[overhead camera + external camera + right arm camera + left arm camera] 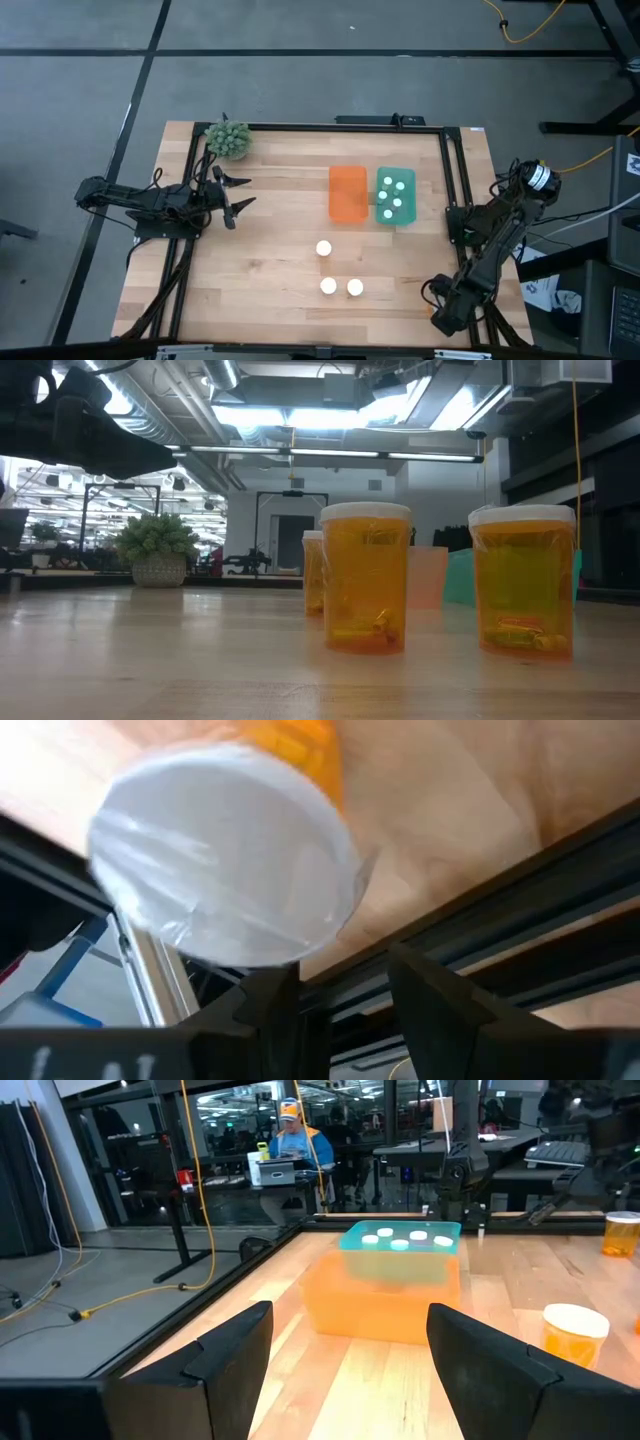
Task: Pick and place medicine bottles into bin by pill shape (circle, oval)
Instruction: Put the large orange pill bottle into the orange bin
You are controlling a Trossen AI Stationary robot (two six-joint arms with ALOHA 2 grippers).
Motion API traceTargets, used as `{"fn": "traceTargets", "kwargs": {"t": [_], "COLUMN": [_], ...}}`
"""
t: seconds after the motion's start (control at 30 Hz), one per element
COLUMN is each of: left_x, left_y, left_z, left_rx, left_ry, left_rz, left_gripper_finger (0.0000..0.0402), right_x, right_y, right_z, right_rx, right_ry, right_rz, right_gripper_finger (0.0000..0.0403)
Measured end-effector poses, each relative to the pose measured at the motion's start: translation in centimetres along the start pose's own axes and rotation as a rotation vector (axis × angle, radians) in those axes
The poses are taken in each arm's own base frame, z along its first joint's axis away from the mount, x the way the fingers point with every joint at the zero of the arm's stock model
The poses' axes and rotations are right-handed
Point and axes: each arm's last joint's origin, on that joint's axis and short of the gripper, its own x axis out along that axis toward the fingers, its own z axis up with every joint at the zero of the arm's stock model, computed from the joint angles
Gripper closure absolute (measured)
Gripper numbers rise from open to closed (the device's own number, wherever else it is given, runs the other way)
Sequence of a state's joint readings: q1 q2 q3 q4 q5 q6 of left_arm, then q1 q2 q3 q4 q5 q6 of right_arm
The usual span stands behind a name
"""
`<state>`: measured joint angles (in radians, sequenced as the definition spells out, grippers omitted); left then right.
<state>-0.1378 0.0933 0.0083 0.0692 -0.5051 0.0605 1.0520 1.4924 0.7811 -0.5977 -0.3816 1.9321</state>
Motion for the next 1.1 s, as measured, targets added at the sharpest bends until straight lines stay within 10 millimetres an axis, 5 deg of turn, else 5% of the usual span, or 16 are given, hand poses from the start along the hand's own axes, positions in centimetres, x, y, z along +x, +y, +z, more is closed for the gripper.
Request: {"fn": "traceTargets", "kwargs": {"t": [0.53,1.1], "left_x": [0.0,0.0], "left_y": [0.0,0.0], "left_z": [0.0,0.0], "left_rx": [-0.006,-0.007], "left_ry": [0.0,0.0], "left_rz": [0.003,0.005], "left_gripper_finger": [0.0145,0.0145], "right_x": [0.0,-0.1], "right_y": [1.2,0.8], "right_z": [0.1,1.1], "right_rx": [-0.242,-0.231], "right_ry": [-0.146,-0.34], "right_rz": [0.153,0.117], "right_gripper_finger": [0.0246,0.0246]}}
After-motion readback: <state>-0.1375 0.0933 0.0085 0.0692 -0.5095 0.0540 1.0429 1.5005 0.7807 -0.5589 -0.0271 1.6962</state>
